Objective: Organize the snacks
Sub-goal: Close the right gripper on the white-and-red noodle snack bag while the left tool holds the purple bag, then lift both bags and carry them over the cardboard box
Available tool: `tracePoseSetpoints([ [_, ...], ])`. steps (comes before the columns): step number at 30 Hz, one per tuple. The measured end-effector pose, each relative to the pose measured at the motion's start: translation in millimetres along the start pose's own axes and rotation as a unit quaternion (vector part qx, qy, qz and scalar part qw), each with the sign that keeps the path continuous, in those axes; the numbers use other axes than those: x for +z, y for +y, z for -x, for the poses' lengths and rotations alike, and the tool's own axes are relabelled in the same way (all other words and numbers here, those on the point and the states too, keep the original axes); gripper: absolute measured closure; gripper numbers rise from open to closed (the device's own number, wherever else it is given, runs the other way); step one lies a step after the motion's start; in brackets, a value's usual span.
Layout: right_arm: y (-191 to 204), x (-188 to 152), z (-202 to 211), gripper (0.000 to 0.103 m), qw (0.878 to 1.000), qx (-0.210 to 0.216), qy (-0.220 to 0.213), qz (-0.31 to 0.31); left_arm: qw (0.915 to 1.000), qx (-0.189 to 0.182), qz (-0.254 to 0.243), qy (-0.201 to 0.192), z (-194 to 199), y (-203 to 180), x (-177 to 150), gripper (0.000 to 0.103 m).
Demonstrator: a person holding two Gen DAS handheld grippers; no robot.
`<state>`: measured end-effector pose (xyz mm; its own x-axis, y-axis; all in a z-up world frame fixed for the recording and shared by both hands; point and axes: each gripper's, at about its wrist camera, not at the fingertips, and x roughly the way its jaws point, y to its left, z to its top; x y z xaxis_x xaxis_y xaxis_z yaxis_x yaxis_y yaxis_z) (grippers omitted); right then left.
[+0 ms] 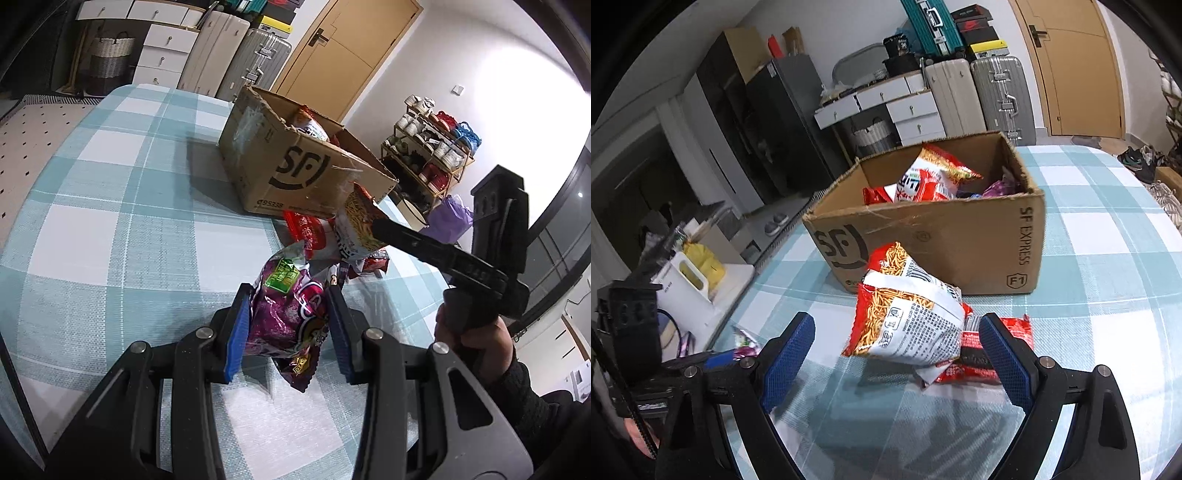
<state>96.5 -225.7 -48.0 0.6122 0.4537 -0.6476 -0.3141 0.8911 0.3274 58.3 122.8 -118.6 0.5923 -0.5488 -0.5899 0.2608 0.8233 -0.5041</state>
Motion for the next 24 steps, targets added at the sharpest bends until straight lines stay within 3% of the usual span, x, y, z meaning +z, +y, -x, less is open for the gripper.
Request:
tracePoseSetpoints([
  [12, -6.0, 2.6, -24.9, 0.013, 1.000, -0.022, 0.017, 0.001, 1.0000, 0.002, 0.007, -0.001, 2.3, 3.0, -0.1, 0.066],
  [18, -9.3, 2.5, -26.8, 0.026, 1.000, -0.024, 0.019, 0.000, 1.0000, 0.002, 0.008, -0.001, 2.5, 3.2, -0.1, 0.066],
  [24, -14.0, 1.7, -27.3, 0.047, 1.000, -0.014, 0.014, -0.004, 1.0000, 0.004, 0.005, 0.000, 3.6, 2.7, -0.8, 0.066],
])
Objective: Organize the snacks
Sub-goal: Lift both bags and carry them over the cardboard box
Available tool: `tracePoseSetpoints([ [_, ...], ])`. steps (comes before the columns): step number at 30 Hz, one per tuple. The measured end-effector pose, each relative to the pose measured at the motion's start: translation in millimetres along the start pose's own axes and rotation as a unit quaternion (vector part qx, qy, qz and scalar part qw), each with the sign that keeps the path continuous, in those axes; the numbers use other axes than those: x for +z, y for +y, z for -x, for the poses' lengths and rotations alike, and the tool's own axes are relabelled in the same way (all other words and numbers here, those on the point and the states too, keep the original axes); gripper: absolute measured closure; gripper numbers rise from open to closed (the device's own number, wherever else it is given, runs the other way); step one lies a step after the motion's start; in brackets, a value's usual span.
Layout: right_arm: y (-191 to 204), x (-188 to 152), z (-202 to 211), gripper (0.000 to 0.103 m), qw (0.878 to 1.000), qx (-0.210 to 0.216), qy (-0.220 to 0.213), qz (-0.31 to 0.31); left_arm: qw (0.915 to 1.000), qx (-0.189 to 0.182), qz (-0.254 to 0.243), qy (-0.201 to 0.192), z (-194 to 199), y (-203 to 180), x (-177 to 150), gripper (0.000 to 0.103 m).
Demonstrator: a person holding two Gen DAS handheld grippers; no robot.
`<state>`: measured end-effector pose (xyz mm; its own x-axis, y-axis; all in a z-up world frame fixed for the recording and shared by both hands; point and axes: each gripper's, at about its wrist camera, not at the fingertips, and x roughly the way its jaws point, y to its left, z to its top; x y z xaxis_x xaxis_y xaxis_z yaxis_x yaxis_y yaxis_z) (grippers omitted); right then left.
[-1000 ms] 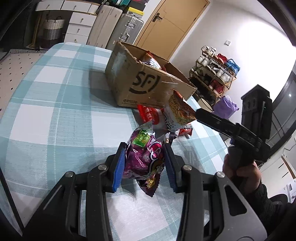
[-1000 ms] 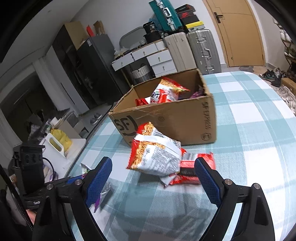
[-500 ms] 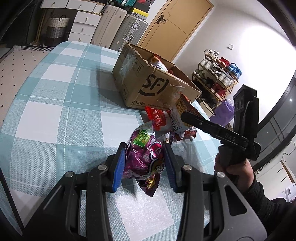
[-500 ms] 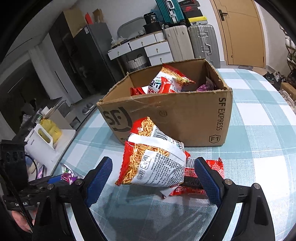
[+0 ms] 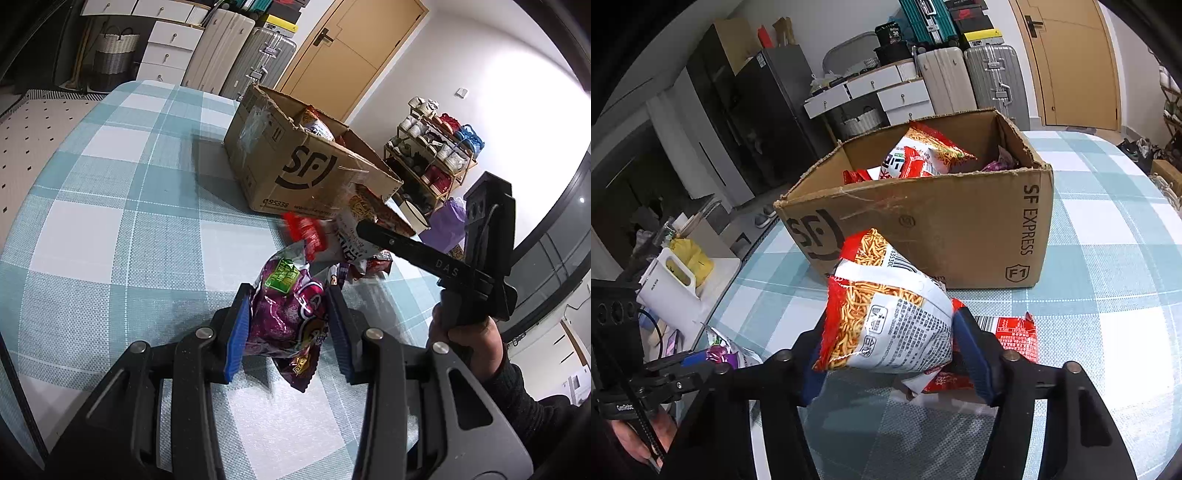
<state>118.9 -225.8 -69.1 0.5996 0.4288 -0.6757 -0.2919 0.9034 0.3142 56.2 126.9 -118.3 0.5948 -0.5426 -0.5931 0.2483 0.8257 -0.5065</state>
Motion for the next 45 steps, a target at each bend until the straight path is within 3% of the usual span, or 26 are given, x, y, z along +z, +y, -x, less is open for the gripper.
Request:
tracePoseSetpoints([
  [2, -0.5, -0.5, 3.4, 0.067, 1.000, 0.009, -0.006, 0.000, 1.0000, 0.002, -0.001, 0.000, 1.2, -1.2, -1.1, 0.066],
  [5, -4.8, -2.2, 3.1, 0.074, 1.000, 0.025, 0.000, -0.010, 1.0000, 0.003, -0.002, -0.001, 1.5, -5.2, -1.4, 0.066],
  [27, -19.1, -13.7, 63.4, 0.075, 0.995, 0.070, -0.054, -0.042, 0.9992, 0.005, -0.037, -0.012, 7.9, -47.3, 20.9, 0.066],
  [45, -9.5, 26.7, 116.1, 0.075, 0.991, 0.090, -0.101, -0.016, 0.9962, 0.002, -0.074, -0.045, 17.9, -87.4, 101.5, 0.066],
])
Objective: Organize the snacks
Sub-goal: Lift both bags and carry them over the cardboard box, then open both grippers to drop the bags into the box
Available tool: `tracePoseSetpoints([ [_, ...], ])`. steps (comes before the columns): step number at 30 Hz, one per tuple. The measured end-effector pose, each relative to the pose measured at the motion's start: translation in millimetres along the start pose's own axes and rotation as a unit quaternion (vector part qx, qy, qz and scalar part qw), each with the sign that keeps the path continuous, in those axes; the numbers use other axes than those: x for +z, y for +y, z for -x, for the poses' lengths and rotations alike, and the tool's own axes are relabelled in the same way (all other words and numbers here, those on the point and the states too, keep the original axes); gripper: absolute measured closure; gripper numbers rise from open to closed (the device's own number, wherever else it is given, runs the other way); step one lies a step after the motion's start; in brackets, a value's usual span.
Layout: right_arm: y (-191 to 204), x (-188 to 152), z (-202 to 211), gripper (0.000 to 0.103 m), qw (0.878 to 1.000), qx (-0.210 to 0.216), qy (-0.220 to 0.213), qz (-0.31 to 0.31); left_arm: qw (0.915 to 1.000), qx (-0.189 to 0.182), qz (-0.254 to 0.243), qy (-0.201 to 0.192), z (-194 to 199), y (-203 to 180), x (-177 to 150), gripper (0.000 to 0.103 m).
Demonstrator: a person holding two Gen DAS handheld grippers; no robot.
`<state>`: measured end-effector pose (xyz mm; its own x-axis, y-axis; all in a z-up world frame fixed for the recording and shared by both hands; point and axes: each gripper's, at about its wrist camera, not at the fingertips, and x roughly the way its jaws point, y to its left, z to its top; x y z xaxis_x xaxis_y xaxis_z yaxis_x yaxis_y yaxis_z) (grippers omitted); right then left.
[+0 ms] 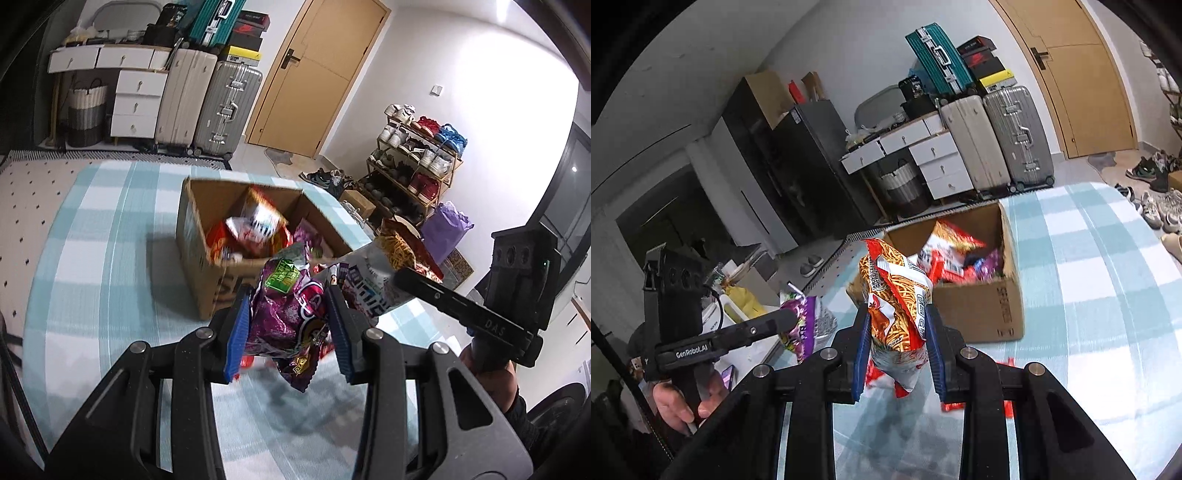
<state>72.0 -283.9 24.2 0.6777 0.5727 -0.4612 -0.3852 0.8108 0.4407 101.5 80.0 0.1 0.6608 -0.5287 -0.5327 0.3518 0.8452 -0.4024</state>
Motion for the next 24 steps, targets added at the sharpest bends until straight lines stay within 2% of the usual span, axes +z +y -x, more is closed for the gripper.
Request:
tracePoseSetpoints([
  [12, 5.2, 55.3, -7.0, 0.075, 1.000, 0.002, -0.018, 0.021, 0.9994, 0.014, -0.031, -0.011, -21.4, -17.7, 68.5, 0.066],
  [24, -11.4, 96.2, -38.8, 0.075, 1.000, -0.006, -0.011, 0.022, 0.9984, 0.028, -0.047, 0.008, -70.3, -23.8, 119.0, 0.066],
])
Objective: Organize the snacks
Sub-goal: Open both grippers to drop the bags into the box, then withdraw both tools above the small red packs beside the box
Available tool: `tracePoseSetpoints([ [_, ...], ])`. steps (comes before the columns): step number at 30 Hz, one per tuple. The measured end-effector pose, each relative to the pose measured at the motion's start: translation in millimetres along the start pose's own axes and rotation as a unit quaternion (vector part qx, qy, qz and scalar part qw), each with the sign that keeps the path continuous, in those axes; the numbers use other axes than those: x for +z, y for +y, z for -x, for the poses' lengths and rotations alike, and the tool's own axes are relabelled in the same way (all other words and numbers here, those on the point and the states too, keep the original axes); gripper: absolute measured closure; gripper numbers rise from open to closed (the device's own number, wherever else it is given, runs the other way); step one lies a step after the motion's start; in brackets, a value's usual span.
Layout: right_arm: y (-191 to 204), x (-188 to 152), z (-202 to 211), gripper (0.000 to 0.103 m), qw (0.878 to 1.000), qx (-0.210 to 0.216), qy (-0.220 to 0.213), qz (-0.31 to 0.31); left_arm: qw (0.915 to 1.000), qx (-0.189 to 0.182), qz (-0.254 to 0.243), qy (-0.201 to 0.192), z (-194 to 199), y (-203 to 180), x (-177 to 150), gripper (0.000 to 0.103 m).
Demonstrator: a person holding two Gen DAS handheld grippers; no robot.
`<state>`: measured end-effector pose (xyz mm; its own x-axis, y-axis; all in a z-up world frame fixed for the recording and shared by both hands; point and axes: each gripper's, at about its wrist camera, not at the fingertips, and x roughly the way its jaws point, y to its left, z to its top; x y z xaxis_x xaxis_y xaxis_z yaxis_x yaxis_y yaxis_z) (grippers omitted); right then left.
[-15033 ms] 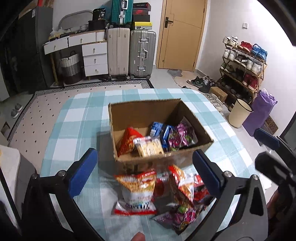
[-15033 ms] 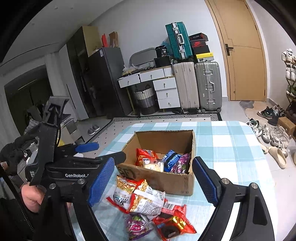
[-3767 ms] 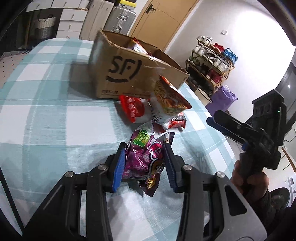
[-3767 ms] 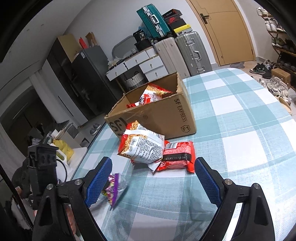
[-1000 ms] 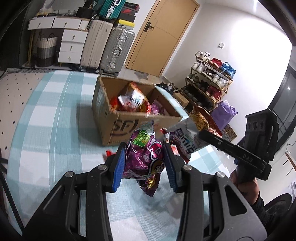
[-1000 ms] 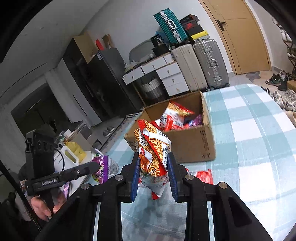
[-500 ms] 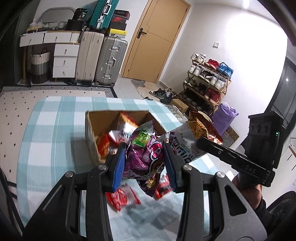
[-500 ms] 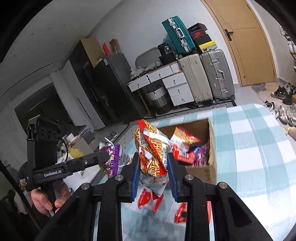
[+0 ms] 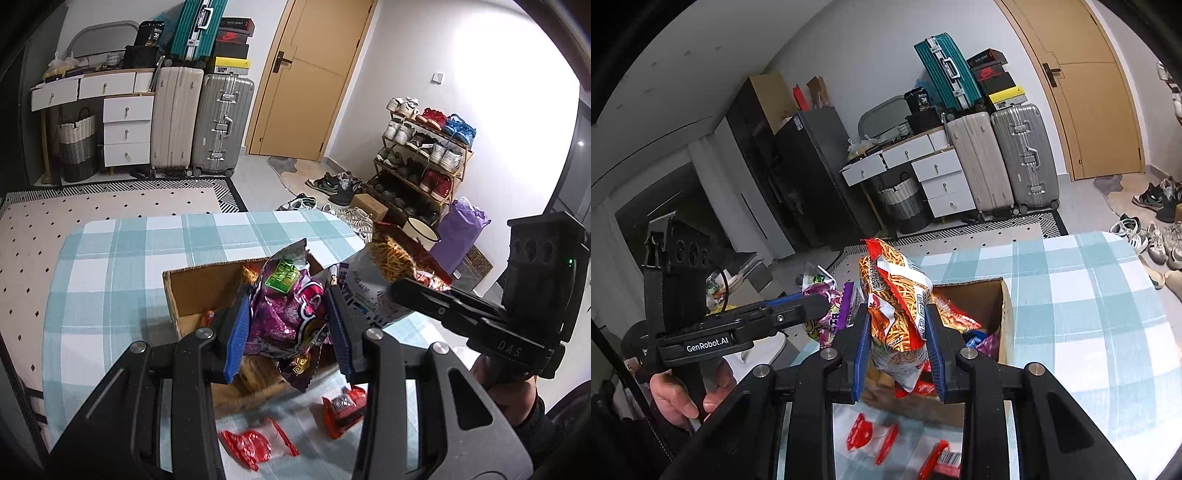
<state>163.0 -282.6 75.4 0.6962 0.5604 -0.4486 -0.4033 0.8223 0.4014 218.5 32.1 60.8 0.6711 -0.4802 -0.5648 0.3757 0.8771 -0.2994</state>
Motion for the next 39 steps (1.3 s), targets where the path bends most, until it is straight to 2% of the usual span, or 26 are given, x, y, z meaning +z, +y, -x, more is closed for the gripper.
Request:
tracePoseSetpoints([
  [3, -6.6, 7.0, -11.6, 0.075, 1.000, -0.008, 0.007, -0.001, 1.0000, 0.003, -0.002, 0.006, -16.3, 2.7, 8.1, 0.066],
  [10, -16.7, 17.2, -36.7, 0.075, 0.999, -0.039, 0.020, 0.016, 0.9993, -0.020, -0.010, 0.030, -54.6, 7.2, 18.9, 0.065],
  [11, -16.5, 17.4, -41.0, 0.074, 0.998, -0.048, 0.024, 0.023, 0.9994, -0.011, -0.016, 0.029, -58.4, 6.4, 19.6, 0.065],
  [12, -17.2, 17.4, -45.2, 0.074, 0.998, -0.056, 0.026, 0.027, 0.9995, -0.005, -0.021, 0.024, -61.5, 6.9, 19.7, 0.060],
  [15, -18.0, 15.9, -55.8, 0.064, 0.996, -0.074, 0.035, 0.042, 0.9993, 0.006, -0.029, 0.023, -65.5, 7.8, 21.1, 0.035],
  [16, -18.4, 15.2, -56.0, 0.056, 0.996, -0.072, 0.030, 0.043, 0.9995, 0.013, -0.027, 0.014, -63.6, 10.5, 20.9, 0.032],
  [17, -18.5, 14.9, -55.2, 0.054, 0.996, -0.068, 0.026, 0.044, 0.9995, 0.015, -0.025, 0.010, -61.9, 12.2, 20.6, 0.032],
  [24, -16.3, 14.0, -41.9, 0.054, 0.997, -0.067, 0.003, 0.047, 0.9994, 0.031, -0.015, 0.003, -44.9, 21.8, 12.3, 0.030],
  [33, -6.1, 9.0, -17.0, 0.052, 0.997, -0.063, -0.011, 0.045, 0.9986, 0.050, -0.012, -0.013, -9.8, 11.1, -1.5, 0.023],
  [36, -0.6, 4.1, -8.1, 0.047, 0.997, -0.064, -0.015, 0.045, 0.9983, 0.053, -0.014, -0.019, 3.8, 5.0, -7.0, 0.023],
  [39, 5.7, -0.6, 1.5, 0.043, 0.996, -0.065, -0.018, 0.049, 0.9972, 0.065, -0.018, -0.033, 21.4, -4.0, -15.3, 0.018],
])
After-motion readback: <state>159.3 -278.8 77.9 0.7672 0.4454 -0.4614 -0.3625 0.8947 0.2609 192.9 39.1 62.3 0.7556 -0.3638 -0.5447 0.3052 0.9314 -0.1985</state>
